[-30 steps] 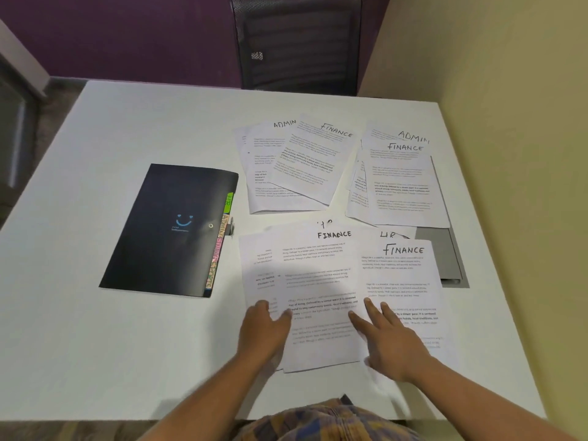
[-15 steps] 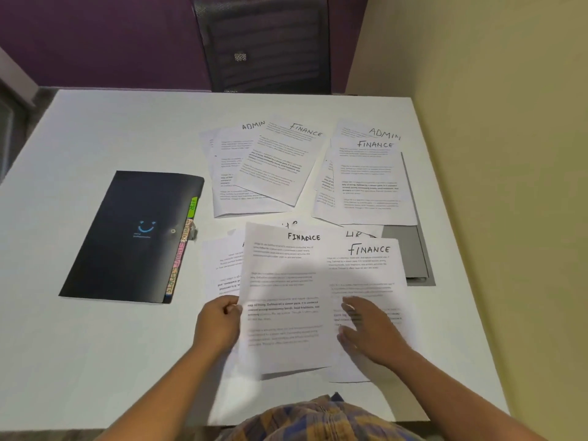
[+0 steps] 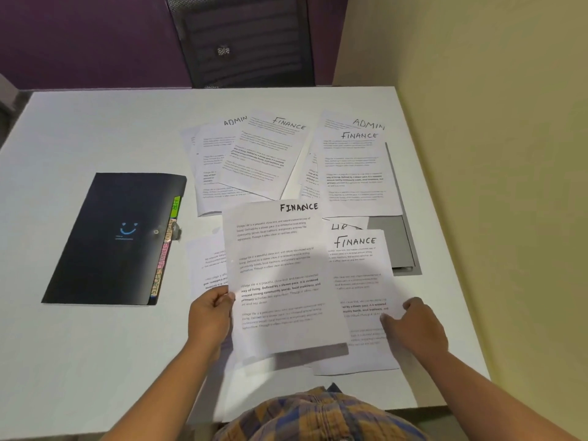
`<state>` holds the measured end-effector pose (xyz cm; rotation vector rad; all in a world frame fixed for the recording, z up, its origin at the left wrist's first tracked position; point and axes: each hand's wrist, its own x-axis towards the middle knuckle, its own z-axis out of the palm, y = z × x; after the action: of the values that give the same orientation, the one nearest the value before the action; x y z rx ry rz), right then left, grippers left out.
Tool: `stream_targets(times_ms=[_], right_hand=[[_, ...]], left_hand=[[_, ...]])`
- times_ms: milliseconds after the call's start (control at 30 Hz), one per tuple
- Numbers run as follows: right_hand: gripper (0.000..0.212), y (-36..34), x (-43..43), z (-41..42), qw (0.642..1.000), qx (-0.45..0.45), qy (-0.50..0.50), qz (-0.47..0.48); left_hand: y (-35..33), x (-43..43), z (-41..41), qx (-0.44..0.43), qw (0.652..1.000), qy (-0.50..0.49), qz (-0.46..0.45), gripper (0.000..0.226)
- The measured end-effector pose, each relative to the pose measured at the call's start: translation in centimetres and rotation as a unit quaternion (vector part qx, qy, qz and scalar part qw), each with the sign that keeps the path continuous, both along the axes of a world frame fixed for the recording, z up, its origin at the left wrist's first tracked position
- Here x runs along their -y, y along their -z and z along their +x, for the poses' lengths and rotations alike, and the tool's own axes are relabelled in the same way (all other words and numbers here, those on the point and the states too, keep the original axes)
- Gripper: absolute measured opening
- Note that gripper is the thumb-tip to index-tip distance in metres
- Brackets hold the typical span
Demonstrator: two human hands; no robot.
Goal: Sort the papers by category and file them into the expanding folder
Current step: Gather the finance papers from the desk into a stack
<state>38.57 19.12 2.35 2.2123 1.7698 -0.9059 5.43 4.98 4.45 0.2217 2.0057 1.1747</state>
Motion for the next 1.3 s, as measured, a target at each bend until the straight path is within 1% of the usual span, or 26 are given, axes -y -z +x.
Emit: stream_targets(times_ms=[100,233,333,433,567,600,700,767,900,967,1033,1067,1133,1233,1300], right_hand=[[0.060,0.2,-0.1,-0.4,1.000,0.022,-0.006,-0.007],[0.042,0.2,-0.6,-0.3,0.999,0.001,0.015,-0.035],[0.026,0.6,-0.9,-0.1,0.999,-0.016,0.040,-0.021],[0.019,0.9,-0.7,0.4,0.993,-0.065,0.099,0.000],[0.007,1.1,-0.7,1.4,0.982,-0.115,0.151,0.018],[0.004,0.8,-0.8,1.6,0.976,-0.141,0.167,0.023],[0.008,-0.2,-1.3,2.8,0.949,-0.224,0.217,0.047],[0.001,-1.6,-1.5,3.4,0.932,-0.272,0.233,0.057],[0.009,-4.7,-1.9,4.3,0.890,-0.364,0.266,0.074],[0.008,-6.0,-1.8,4.4,0.874,-0.401,0.266,0.063],[0.007,-7.0,-1.5,4.0,0.860,-0.430,0.273,0.040],[0.014,-7.6,-1.3,3.6,0.852,-0.447,0.271,0.031],[0.035,-8.3,-1.1,2.8,0.844,-0.471,0.254,0.024],[0.046,-9.2,-1.2,2.2,0.808,-0.523,0.271,0.029],[0.056,-9.6,-1.6,2.3,0.787,-0.543,0.288,0.049]], left_hand=[[-0.1,-0.9,0.4,0.007,1.000,-0.001,0.012,0.024],[-0.2,-1.6,0.8,0.021,1.000,0.003,0.013,0.017],[-0.2,-2.1,1.2,0.028,1.000,0.000,0.011,0.016],[-0.4,-2.4,1.3,0.033,0.999,-0.001,0.010,0.014],[-0.2,-2.4,1.0,0.045,0.999,-0.007,0.011,0.014],[-0.2,-2.4,0.9,0.040,0.999,-0.007,0.009,0.014],[-0.4,-2.3,0.4,0.024,1.000,-0.015,0.006,0.013],[-0.5,-2.2,0.0,0.011,1.000,-0.027,0.006,0.013],[-0.6,-1.7,-0.9,-0.045,0.998,-0.045,0.004,0.014],[-0.8,-1.6,-1.0,-0.069,0.996,-0.053,0.002,0.014],[-1.0,-1.7,-0.9,-0.068,0.996,-0.064,0.007,0.015],[-1.1,-1.8,-0.8,-0.065,0.996,-0.067,0.008,0.015],[-1.2,-2.1,-0.6,-0.063,0.995,-0.072,0.009,0.016],[-1.3,-2.3,-0.5,-0.087,0.993,-0.084,0.003,0.016],[-1.4,-2.2,-0.6,-0.100,0.991,-0.087,-0.002,0.017]])
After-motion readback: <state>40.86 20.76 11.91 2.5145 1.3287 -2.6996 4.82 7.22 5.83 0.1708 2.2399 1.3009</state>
